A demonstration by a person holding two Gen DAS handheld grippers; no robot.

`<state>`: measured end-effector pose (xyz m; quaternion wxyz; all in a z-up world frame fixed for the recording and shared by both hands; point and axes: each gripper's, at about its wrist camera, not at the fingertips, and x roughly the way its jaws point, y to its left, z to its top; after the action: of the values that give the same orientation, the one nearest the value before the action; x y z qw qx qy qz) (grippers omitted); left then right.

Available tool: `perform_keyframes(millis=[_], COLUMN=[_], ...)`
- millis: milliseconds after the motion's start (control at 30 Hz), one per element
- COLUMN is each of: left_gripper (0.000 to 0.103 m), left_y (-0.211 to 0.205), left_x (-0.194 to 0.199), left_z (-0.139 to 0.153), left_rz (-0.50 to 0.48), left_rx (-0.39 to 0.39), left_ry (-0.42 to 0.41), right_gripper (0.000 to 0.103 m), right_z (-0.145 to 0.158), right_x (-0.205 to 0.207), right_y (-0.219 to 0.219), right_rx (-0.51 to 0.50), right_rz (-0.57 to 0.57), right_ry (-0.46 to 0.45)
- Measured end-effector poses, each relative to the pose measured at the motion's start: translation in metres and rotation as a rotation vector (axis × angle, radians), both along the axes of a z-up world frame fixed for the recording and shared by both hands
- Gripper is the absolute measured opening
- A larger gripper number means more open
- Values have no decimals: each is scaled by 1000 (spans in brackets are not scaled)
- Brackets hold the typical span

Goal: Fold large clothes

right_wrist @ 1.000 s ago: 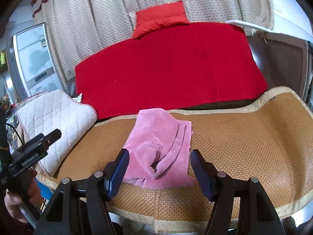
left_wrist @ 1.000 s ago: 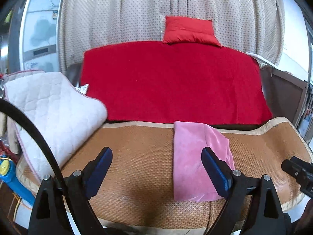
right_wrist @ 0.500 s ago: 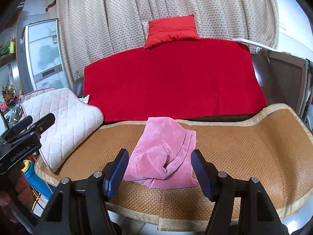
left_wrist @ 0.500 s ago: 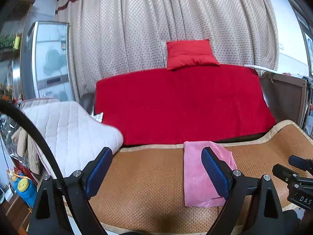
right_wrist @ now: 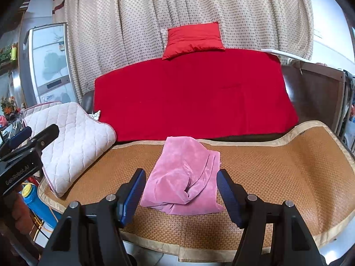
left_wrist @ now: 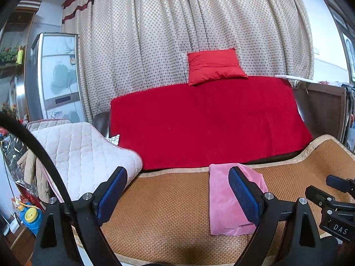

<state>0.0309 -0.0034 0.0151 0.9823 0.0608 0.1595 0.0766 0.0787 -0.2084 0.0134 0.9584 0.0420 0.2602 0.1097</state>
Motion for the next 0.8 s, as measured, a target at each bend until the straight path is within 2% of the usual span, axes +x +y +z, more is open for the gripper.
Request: perform_keyframes(millis=[167, 300, 800], left_gripper=[93, 93, 93], left_y=[-6, -6, -9], left_x=[-4, -5, -12], left_z=[1, 2, 7], left_rz=[-5, -25, -87], left_rx=[23, 12, 2], left_ry=[-11, -6, -4], right_gripper=[70, 70, 70], right_z=[-1, -1, 7], right_x=[0, 1, -2], right_y=[1, 0, 4], right_rx=[-27, -40, -48], right_rz=[-41, -66, -42], right_ry=[7, 14, -8])
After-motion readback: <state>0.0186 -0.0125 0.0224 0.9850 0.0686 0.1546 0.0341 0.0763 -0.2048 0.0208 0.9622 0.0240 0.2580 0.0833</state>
